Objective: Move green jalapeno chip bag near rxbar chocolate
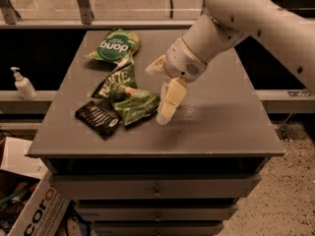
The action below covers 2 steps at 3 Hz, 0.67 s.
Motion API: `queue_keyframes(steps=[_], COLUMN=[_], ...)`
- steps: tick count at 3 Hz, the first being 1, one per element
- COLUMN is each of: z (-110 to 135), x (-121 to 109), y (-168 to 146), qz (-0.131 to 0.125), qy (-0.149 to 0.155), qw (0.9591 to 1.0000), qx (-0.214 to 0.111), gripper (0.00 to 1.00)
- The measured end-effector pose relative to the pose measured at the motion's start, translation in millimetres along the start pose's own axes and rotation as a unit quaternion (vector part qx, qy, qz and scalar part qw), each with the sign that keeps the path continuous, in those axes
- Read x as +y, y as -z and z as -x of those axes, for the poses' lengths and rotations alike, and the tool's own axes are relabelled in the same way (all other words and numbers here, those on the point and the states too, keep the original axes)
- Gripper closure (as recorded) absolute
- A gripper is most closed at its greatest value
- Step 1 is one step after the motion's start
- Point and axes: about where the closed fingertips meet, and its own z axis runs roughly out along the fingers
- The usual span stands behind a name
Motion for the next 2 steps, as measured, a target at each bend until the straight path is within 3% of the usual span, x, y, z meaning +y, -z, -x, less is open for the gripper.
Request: queue_keyframes(steps=[1,2], z=[-11.6,-20.6], x=[0.3,3.4], y=[36.3,70.0], qz=[-0.010,-0.003], qy=[-0.014,-0.010], qw=[0.9991,0.9960], qx=[-0.038,-0.089], gripper=[0.00,0.00])
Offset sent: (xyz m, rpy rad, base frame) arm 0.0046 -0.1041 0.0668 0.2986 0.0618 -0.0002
